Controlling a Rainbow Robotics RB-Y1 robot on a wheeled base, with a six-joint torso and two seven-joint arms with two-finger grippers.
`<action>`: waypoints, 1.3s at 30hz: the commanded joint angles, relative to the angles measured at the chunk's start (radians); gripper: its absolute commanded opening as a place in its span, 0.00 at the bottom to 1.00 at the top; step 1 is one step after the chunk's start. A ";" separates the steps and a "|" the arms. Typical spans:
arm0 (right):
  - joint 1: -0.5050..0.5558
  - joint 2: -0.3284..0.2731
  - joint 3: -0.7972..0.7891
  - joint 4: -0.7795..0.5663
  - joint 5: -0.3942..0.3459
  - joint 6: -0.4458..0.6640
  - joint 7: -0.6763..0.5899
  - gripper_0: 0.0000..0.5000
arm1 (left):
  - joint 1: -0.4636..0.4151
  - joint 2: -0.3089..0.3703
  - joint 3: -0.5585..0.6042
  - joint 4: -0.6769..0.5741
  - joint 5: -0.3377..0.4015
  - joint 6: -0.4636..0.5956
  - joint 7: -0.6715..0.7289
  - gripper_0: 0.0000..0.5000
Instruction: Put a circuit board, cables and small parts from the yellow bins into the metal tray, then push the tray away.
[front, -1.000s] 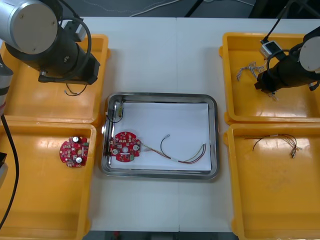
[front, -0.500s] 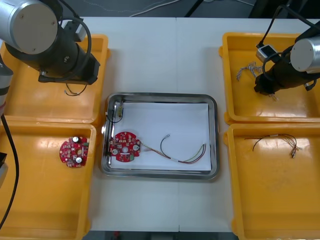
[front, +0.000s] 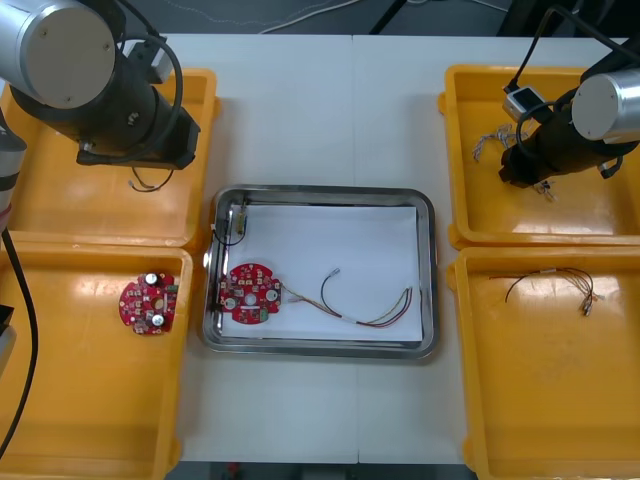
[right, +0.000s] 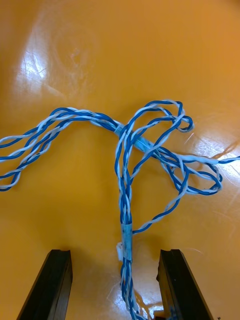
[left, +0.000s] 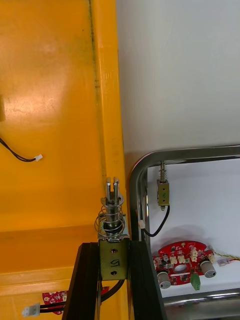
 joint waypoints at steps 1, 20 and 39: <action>-0.044 0.017 0.015 -0.002 0.004 -0.007 -0.004 1.00 | 0.012 0.032 0.019 -0.037 -0.005 0.006 0.007 0.00; -0.044 0.017 0.015 -0.002 0.002 -0.027 -0.001 0.00 | 0.012 0.032 0.019 -0.037 -0.004 0.006 0.007 0.00; -0.055 -0.025 -0.078 -0.097 -0.008 0.153 0.043 0.00 | 0.013 0.032 0.019 -0.037 -0.002 0.006 0.007 0.00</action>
